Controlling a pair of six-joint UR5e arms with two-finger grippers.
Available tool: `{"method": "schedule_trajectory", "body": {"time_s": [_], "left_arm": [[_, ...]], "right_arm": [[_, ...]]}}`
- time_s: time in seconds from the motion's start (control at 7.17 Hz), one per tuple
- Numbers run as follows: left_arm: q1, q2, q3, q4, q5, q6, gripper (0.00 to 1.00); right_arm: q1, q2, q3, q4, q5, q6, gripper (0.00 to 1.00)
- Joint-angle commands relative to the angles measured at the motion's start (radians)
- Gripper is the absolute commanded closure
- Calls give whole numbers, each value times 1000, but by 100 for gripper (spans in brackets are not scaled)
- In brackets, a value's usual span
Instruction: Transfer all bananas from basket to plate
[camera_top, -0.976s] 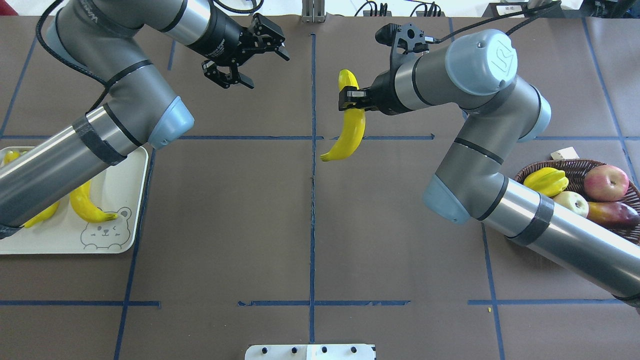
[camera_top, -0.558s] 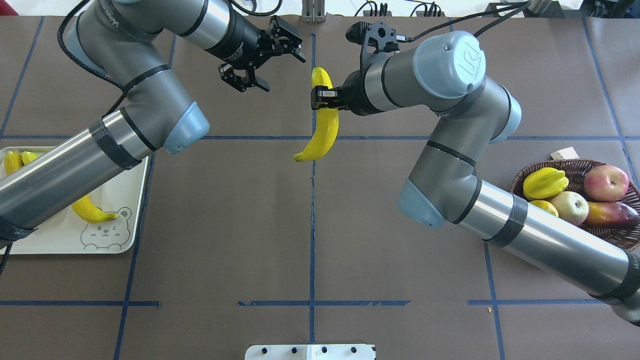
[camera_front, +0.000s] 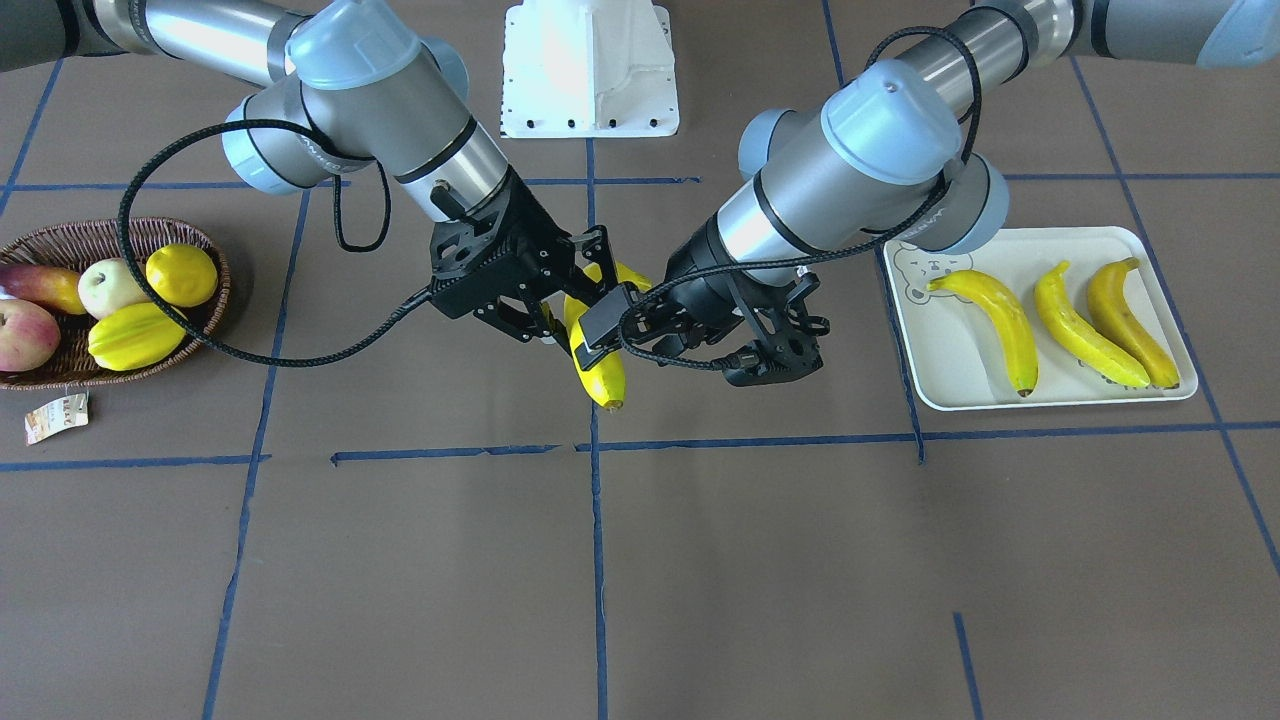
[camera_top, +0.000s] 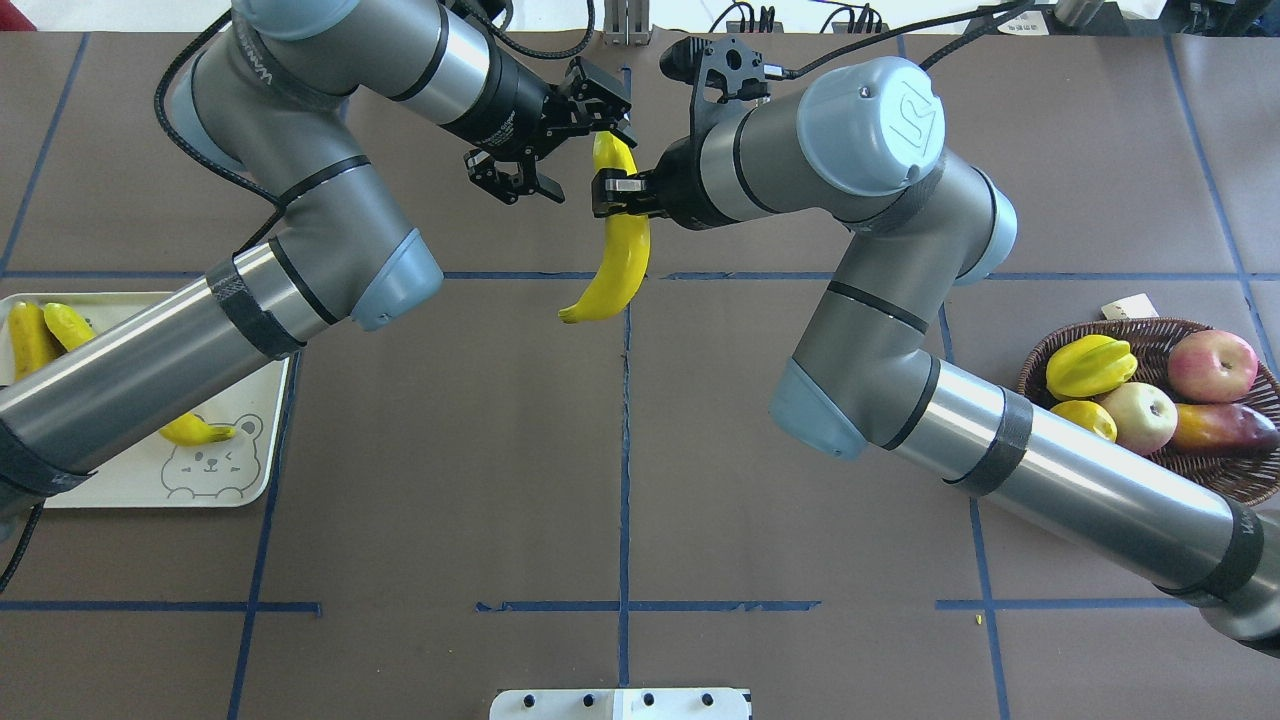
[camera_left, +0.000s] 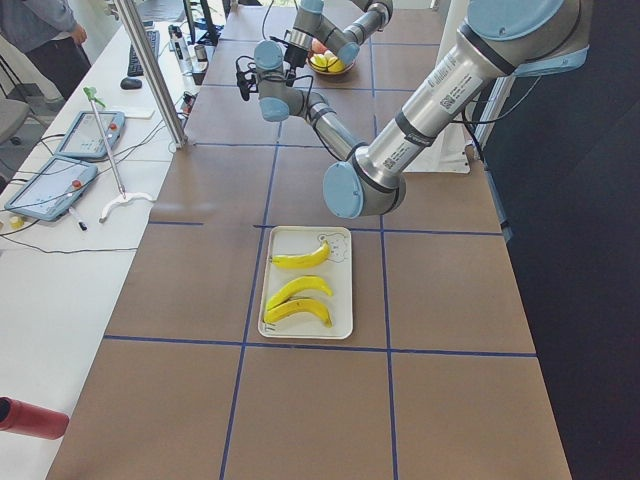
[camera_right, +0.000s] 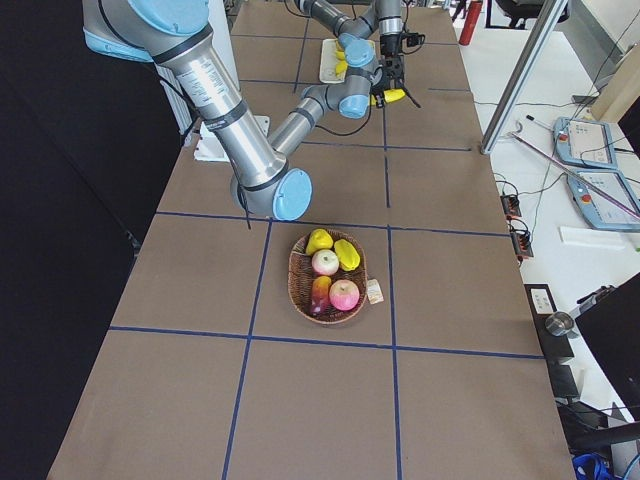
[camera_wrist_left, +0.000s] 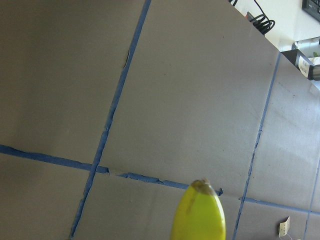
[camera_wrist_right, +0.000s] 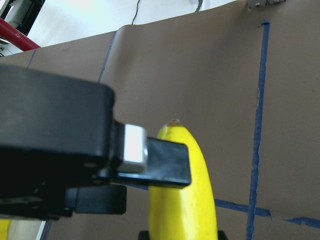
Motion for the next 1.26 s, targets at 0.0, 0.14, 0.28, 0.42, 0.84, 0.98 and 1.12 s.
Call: {"method": "schedule_trajectory", "body": {"time_s": [0.0, 0.14, 0.28, 0.42, 0.84, 0.98, 1.12], "left_arm": [[11, -22, 26, 1, 25, -2, 12], [11, -23, 26, 1, 25, -2, 22], [13, -23, 28, 1, 25, -2, 30], [16, -23, 28, 1, 23, -2, 34], [19, -21, 28, 1, 23, -2, 61], [19, -20, 28, 1, 23, -2, 85], [19, -18, 28, 1, 23, 0, 98]], "right_arm": [[-14, 1, 0, 2, -21, 1, 76], [-14, 3, 1, 2, -22, 0, 76], [-14, 3, 1, 2, -22, 0, 76], [-14, 3, 1, 2, -22, 0, 76], [-14, 4, 1, 2, -22, -2, 76], [-14, 3, 1, 2, -22, 1, 69], [-14, 3, -2, 0, -22, 4, 52]]}}
